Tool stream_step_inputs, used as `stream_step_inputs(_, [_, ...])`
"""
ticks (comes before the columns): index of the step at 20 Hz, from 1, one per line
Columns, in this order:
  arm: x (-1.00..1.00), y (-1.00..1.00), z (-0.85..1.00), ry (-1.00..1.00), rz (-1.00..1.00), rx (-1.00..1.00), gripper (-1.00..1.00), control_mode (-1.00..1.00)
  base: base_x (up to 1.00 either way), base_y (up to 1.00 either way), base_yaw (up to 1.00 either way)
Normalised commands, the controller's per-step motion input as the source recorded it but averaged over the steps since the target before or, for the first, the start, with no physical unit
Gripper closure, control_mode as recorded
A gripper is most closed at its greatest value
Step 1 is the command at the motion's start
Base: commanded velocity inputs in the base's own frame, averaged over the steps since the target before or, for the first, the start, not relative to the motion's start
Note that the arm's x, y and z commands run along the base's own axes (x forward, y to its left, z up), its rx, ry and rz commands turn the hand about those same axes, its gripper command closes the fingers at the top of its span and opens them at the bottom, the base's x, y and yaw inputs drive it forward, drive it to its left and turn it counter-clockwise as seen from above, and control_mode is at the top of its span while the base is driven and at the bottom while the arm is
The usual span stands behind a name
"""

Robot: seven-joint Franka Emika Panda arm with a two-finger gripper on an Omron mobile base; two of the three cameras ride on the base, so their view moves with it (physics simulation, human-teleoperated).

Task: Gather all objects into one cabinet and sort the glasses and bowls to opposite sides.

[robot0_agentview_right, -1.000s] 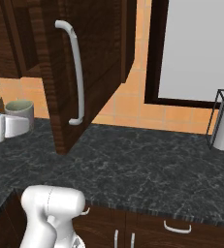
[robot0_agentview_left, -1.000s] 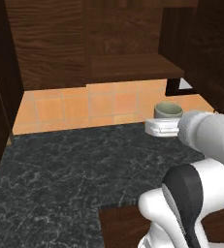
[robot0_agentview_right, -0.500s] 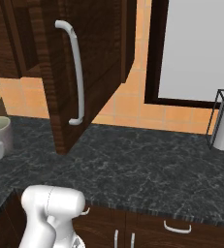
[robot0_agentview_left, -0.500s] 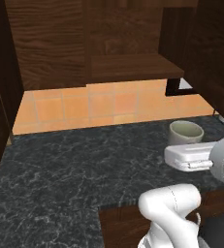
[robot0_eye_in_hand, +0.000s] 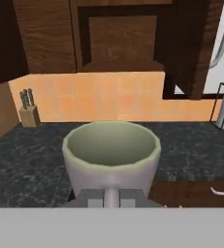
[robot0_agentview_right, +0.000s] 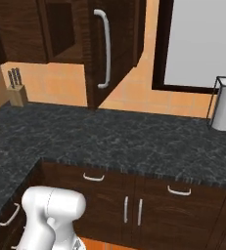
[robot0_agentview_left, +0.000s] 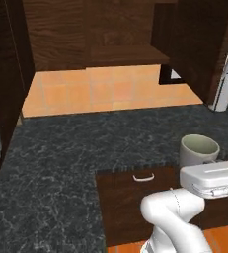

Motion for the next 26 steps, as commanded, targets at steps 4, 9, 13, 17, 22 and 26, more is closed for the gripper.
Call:
stream_step_inputs(4, [0.0, 0.0, 0.0, 0.0, 0.0, 0.0, 1.0, 1.0, -0.88, -0.38, 0.08])
stream_step_inputs(9, [0.0, 0.0, 0.0, 0.0, 0.0, 0.0, 1.0, 1.0, -0.17, -0.97, 0.06])
stream_step_inputs(13, [0.0, 0.0, 0.0, 0.0, 0.0, 0.0, 1.0, 1.0, 0.17, -1.0, 0.02])
stream_step_inputs(17, [0.0, 0.0, 0.0, 0.0, 0.0, 0.0, 1.0, 1.0, 0.2, -1.0, 0.02])
stream_step_inputs(22, [0.0, 0.0, 0.0, 0.0, 0.0, 0.0, 1.0, 1.0, 0.42, -1.0, 0.01])
stream_step_inputs(26, [0.0, 0.0, 0.0, 0.0, 0.0, 0.0, 1.0, 1.0, 0.67, -1.0, 0.01])
